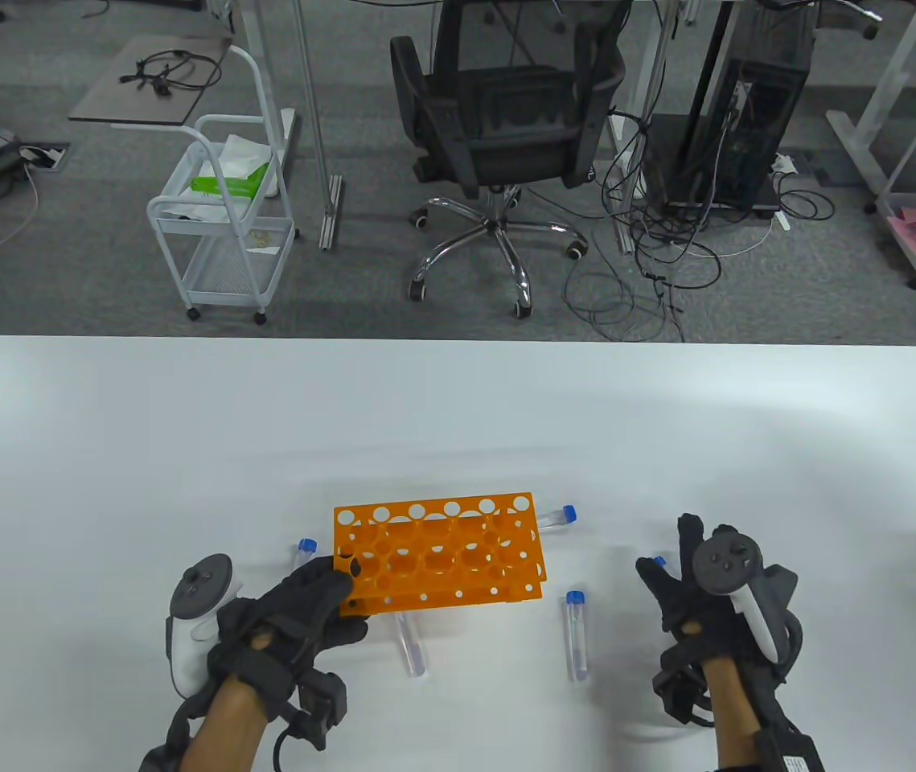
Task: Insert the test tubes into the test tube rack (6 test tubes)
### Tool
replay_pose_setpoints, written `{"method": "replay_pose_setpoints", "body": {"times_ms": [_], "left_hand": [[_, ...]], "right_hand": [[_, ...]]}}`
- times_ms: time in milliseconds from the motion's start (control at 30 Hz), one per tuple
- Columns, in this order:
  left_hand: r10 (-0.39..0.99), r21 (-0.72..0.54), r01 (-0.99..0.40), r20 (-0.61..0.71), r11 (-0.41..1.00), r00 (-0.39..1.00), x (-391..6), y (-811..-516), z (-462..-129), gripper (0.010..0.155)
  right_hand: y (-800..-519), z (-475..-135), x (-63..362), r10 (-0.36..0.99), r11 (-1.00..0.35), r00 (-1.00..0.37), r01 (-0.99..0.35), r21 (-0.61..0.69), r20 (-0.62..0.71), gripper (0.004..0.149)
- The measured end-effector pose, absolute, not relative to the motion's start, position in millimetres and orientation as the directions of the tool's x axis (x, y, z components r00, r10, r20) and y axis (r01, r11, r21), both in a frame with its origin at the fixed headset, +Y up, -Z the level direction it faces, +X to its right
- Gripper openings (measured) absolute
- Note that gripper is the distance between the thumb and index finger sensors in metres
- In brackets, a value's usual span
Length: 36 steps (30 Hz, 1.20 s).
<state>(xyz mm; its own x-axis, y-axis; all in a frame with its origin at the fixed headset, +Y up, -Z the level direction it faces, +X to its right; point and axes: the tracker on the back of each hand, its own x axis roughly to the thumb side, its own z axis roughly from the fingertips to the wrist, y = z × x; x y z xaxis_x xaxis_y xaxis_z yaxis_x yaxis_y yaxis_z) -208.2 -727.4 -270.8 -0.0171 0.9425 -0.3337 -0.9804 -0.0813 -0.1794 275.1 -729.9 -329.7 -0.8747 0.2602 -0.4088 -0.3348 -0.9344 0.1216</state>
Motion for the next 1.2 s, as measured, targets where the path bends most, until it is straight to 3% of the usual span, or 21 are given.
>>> {"method": "replay_pose_setpoints", "body": {"times_ms": [200, 567, 767, 933, 1200], "left_hand": [[0.951, -0.214, -0.973, -0.309, -0.09, -0.02, -197.5, -722.6, -266.4, 0.056], [0.948, -0.27, -0.96, -0.317, -0.08, 0.01, -181.8, -725.9, -264.3, 0.056], [0.942, -0.29, -0.955, -0.334, -0.056, 0.046, -177.8, -731.9, -267.2, 0.056], [0.937, -0.299, -0.954, -0.341, -0.039, 0.068, -174.0, -735.2, -266.1, 0.056], [0.939, -0.304, -0.952, -0.335, -0.03, 0.078, -171.3, -734.8, -265.5, 0.048]], "right_hand": [[-748.1, -345.0, 266.2, 0.109, -0.957, -0.91, -0.205, 0.207, -0.399, 0.078], [-761.5, -347.4, 254.2, -0.089, -0.98, -0.915, 0.01, 0.198, -0.393, 0.066], [-761.0, -349.1, 251.6, -0.078, -0.99, -0.918, 0.026, 0.139, -0.388, 0.054], [-757.2, -348.7, 254.0, -0.077, -0.992, -0.919, 0.031, 0.123, -0.387, 0.056], [-726.5, -343.3, 257.9, 0.108, -0.993, -0.918, -0.114, -0.006, -0.383, 0.061]]}}
